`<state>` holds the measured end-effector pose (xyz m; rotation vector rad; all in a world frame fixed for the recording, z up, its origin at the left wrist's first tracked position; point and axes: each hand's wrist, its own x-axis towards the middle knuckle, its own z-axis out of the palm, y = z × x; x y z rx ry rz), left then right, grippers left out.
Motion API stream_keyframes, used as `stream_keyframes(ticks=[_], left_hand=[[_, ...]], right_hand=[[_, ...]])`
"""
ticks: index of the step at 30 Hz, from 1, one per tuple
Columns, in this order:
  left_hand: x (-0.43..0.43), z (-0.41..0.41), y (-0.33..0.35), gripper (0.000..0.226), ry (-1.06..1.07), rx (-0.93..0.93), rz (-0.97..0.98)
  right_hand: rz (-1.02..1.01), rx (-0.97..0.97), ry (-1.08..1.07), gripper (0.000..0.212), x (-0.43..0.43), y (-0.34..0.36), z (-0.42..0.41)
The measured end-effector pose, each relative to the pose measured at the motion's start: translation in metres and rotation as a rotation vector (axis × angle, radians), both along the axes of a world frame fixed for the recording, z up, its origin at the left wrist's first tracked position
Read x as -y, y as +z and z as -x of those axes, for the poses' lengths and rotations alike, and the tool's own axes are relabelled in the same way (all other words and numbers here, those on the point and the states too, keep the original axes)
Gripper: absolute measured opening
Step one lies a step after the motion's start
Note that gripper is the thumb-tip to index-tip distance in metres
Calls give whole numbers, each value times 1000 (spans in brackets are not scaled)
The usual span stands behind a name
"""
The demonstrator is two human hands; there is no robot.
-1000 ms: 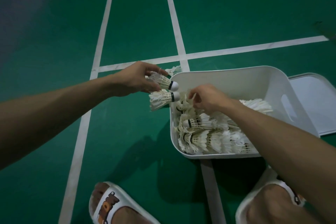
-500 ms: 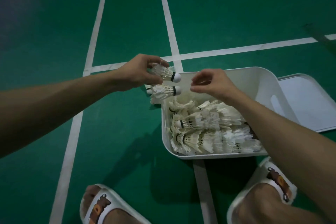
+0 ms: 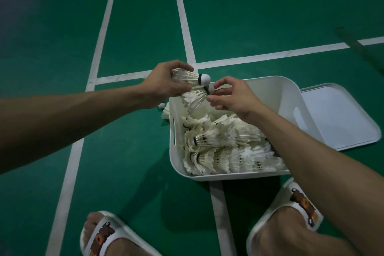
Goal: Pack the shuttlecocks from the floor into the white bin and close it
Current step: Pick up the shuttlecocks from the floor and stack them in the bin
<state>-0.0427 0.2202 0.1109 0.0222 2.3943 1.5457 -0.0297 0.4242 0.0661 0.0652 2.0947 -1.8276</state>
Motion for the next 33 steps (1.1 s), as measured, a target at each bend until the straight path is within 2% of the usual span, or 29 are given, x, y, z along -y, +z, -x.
stream_keyframes(ticks=[6, 13, 19, 21, 23, 26, 30, 33], left_hand=[[-3, 3, -8, 44, 38, 74, -53], [-4, 3, -14, 45, 44, 122, -111], [5, 8, -9, 40, 51, 68, -103], [9, 9, -8, 39, 43, 32, -73], [12, 8, -7, 37, 47, 13, -58], [16, 6, -7, 36, 34, 4, -40], [26, 0, -9, 37, 16, 8, -23], [33, -3, -12, 37, 19, 7, -4]], right_hand=[[56, 4, -97, 34, 4, 0, -3], [224, 155, -249, 35, 14, -4, -1], [348, 222, -341, 30, 11, 0, 7], [229, 156, -333, 31, 7, -3, 9], [-45, 20, -244, 32, 5, -5, 9], [-456, -189, 22, 36, 8, -6, 6], [-865, -334, 356, 37, 21, -14, 2], [-1054, -398, 324, 40, 31, -23, 3]])
